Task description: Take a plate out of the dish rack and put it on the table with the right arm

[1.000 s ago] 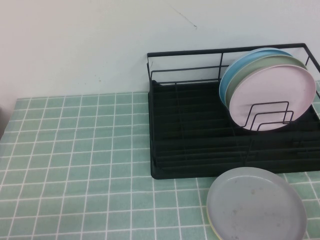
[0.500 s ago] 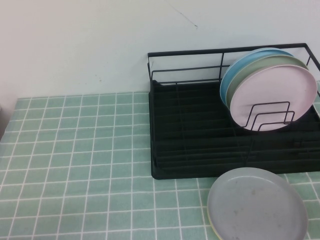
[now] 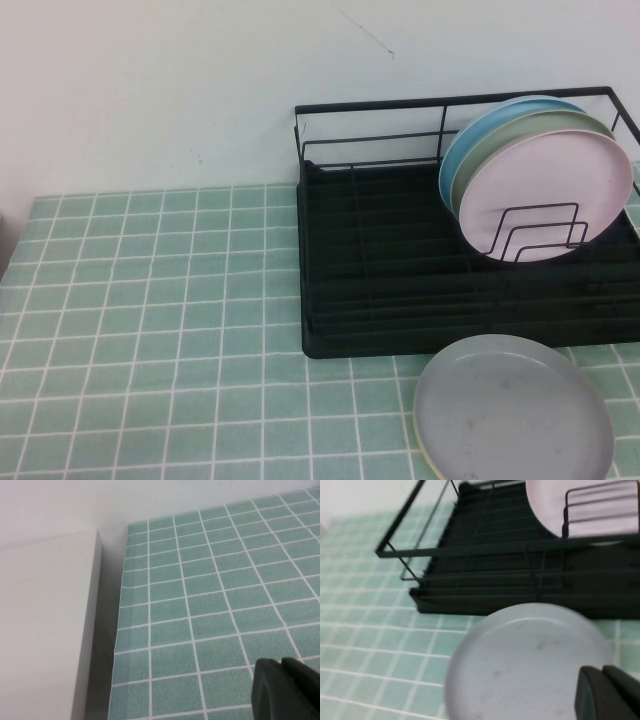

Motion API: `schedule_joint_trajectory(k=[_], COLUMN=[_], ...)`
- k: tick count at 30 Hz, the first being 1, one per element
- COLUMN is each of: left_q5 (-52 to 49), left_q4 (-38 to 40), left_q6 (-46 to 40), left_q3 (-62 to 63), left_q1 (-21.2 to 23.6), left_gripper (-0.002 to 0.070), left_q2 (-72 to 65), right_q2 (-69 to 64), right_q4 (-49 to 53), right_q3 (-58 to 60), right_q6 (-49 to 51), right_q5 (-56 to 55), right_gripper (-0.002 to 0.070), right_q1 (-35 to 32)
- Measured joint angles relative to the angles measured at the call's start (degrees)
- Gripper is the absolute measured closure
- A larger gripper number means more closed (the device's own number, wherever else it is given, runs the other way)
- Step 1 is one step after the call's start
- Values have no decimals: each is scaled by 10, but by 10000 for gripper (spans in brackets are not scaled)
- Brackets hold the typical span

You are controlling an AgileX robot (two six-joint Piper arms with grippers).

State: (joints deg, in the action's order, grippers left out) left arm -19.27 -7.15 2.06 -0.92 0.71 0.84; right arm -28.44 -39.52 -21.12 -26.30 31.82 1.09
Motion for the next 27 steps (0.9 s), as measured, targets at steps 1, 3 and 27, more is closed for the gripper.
schedule_joint_trajectory(k=[1, 3, 27], left_q5=[0, 0, 0], left_q4=[0, 0, 0], left_q6=[0, 0, 0], left_q3=[0, 0, 0], left_q1=[0, 0, 0], left_gripper=[678, 678, 678], left_q2=[0, 0, 0], right_q2=[-37, -110, -617], right_q4=[10, 23, -77], right_q3=[-29, -81, -438], right_q6=[-17, -56, -786], right_q5=[6, 11, -109], right_gripper=[678, 678, 334], right_q1=[0, 0, 0])
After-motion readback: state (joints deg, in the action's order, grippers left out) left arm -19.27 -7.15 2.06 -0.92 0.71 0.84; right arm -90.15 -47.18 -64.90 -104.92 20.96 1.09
